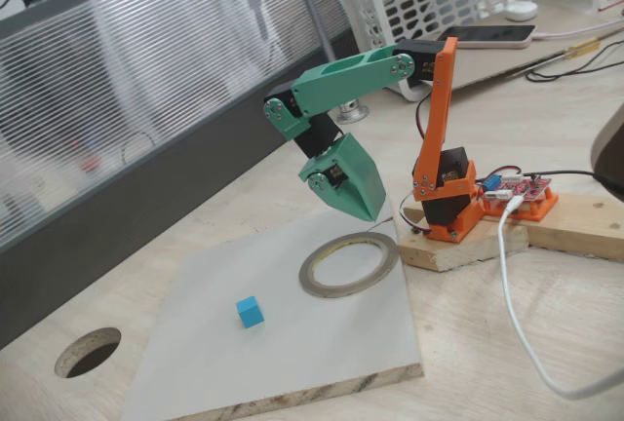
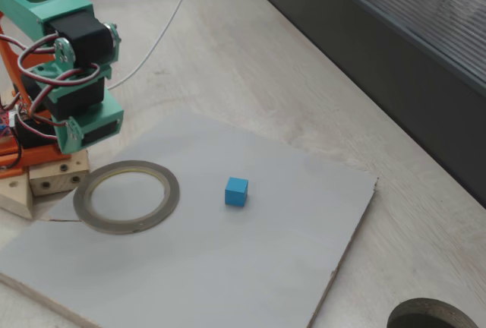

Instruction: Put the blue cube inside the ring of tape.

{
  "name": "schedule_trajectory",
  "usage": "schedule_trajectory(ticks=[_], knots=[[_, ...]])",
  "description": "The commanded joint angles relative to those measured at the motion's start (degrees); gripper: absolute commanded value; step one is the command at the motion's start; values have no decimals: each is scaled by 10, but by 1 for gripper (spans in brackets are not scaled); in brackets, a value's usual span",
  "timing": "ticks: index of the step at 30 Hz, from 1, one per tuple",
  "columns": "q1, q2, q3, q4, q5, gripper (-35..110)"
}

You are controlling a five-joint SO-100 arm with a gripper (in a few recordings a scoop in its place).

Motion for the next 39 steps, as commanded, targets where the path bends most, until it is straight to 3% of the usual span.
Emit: schedule_trajectory(ticks=[1, 26, 33, 39], knots=[[2, 3, 4, 10, 4, 0], [-4, 10, -36, 9, 4, 0], [-124, 2, -169, 10, 6, 0], [-134, 2, -170, 10, 5, 0]])
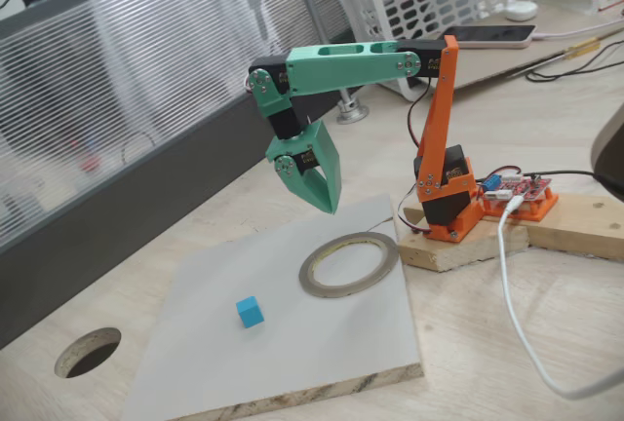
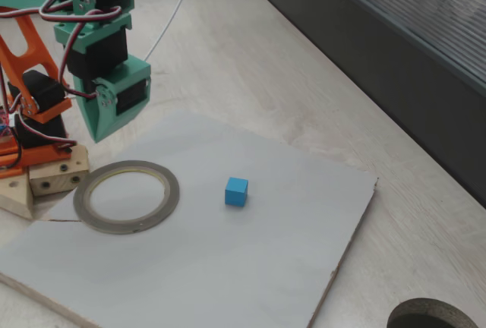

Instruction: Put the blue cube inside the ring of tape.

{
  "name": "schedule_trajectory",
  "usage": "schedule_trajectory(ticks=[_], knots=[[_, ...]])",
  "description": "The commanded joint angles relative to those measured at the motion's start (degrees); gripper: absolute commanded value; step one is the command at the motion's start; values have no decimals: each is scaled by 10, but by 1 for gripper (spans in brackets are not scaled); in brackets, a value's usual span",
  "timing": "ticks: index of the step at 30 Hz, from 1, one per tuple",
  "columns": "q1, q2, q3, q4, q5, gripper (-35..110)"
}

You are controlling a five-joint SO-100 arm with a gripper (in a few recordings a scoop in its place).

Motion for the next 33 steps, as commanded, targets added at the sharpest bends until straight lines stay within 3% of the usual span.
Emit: schedule_trajectory(ticks=[1, 8, 14, 19, 33], knots=[[-13, 2, -8, 10, 5, 0], [-18, 2, -15, 8, 7, 0], [-120, -11, -17, 8, 8, 0], [-134, -74, -25, 8, 5, 0], [-132, -284, -290, 8, 5, 0]])
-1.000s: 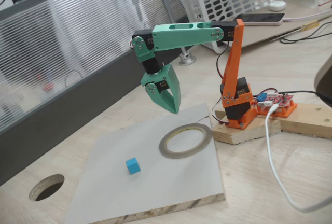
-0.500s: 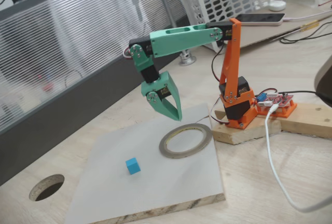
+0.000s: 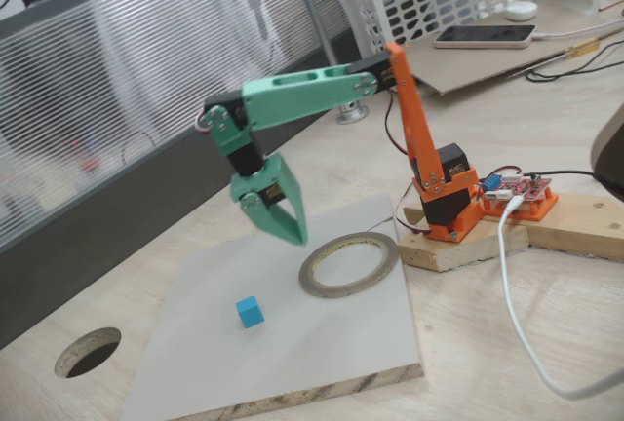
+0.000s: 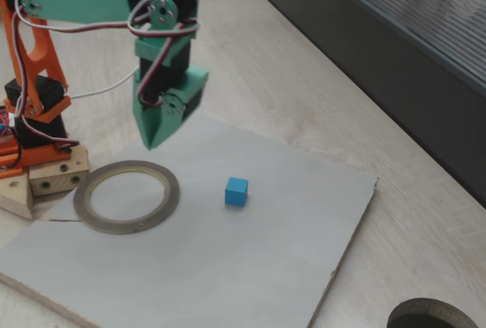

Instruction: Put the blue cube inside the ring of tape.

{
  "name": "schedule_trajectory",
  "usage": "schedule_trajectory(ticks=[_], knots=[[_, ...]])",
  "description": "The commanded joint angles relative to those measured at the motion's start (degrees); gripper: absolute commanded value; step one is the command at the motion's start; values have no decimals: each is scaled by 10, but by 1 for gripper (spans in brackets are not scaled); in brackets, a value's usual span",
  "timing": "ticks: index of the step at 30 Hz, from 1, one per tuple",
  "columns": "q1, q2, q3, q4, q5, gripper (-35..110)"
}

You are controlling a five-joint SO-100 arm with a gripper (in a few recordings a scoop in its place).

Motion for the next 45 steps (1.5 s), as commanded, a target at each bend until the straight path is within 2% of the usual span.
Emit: schedule_trajectory(ticks=[1, 14, 23, 32, 37, 45], knots=[[-11, -34, -88, 8, 6, 0], [-13, -157, -222, 6, 3, 0], [-14, -181, -229, -57, 3, 0], [-28, -183, -279, -62, 3, 0], [-54, -260, -310, -62, 3, 0], [-62, -278, -311, -62, 3, 0]])
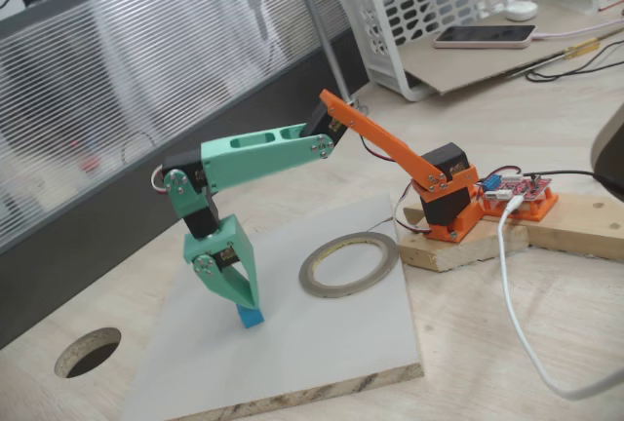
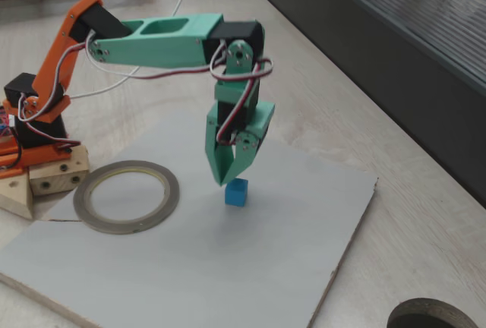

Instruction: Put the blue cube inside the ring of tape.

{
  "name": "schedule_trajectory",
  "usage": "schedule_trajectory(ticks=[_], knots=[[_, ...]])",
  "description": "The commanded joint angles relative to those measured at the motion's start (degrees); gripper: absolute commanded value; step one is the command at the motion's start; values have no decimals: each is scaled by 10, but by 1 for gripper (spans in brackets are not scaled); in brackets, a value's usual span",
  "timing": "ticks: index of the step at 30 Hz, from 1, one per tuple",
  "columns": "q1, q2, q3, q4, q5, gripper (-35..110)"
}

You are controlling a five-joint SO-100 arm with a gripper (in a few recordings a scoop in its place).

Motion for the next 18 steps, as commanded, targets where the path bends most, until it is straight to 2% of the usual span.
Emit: schedule_trajectory(ticks=[1, 18], knots=[[-14, 12, -14, 1, 3, 0], [-14, 16, -6, 1, 2, 0]])
